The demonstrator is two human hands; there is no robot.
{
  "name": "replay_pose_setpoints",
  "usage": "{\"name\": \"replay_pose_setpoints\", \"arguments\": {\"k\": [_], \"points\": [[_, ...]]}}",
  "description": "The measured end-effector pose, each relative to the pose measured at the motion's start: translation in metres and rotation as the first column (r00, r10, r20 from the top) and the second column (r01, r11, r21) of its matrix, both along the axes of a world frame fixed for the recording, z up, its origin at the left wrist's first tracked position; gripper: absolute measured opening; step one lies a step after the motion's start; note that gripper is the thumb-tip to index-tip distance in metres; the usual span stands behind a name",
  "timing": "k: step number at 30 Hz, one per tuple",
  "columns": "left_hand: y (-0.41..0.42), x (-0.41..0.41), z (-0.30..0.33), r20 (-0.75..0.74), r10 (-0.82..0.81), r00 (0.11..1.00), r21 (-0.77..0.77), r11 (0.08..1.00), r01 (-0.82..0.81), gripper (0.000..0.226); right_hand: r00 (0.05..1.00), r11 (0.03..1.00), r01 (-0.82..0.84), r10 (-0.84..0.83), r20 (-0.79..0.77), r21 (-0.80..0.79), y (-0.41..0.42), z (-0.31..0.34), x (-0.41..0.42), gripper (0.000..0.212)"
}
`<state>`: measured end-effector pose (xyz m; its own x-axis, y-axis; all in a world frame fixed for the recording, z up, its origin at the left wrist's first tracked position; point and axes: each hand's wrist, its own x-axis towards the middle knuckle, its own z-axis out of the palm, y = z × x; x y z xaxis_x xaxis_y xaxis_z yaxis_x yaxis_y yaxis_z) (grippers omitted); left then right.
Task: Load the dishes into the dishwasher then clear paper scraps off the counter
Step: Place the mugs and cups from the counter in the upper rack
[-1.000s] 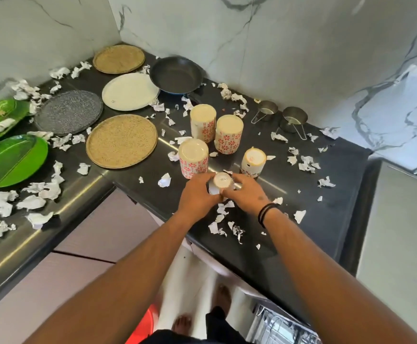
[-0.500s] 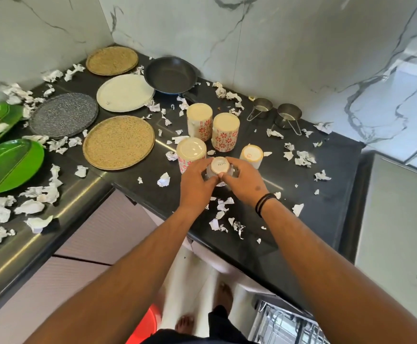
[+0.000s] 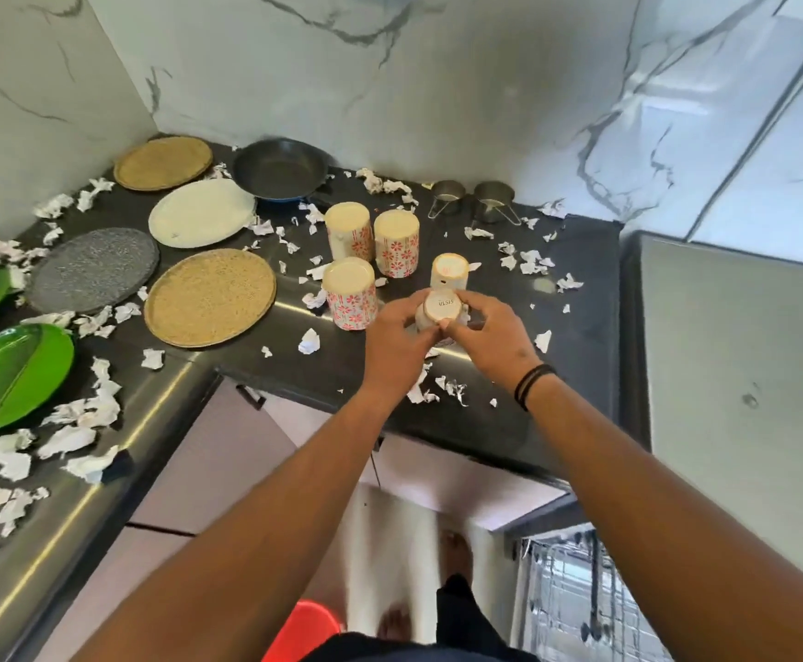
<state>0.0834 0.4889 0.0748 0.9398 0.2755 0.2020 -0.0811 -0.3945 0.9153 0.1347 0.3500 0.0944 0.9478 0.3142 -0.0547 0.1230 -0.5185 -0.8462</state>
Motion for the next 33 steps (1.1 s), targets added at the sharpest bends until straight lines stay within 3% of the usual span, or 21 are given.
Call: {"name": "replay_pose_setpoints", "arguments": {"k": [7, 16, 24, 33], "points": [[-0.061, -0.016, -0.014, -0.049, -0.182, 0.982, -0.054, 0.982, 0.179, 0.047, 0.975, 0.973, 0.221, -0.221, 0.000, 0.064, -0.071, -0.009, -0.051, 0.045], [-0.183, -0.039, -0.019, -0.104, -0.471, 0.876, -0.066, 0.882, 0.467, 0.042, 0.857, 0.854, 0.516, -0.514, -0.046, 0.067, -0.189, -0.017, -0.116, 0.043], [-0.312, -0.073, -0.038, -0.150, -0.654, 0.742, -0.034, 0.753, 0.657, 0.037, 0.632, 0.617, 0.775, -0.755, -0.175, 0.135, -0.307, -0.044, -0.181, 0.047], [-0.432, -0.121, -0.089, -0.178, -0.748, 0.639, -0.018, 0.652, 0.758, 0.046, 0.400, 0.359, 0.914, -0.871, -0.286, 0.188, -0.415, -0.101, -0.243, 0.041]]}}
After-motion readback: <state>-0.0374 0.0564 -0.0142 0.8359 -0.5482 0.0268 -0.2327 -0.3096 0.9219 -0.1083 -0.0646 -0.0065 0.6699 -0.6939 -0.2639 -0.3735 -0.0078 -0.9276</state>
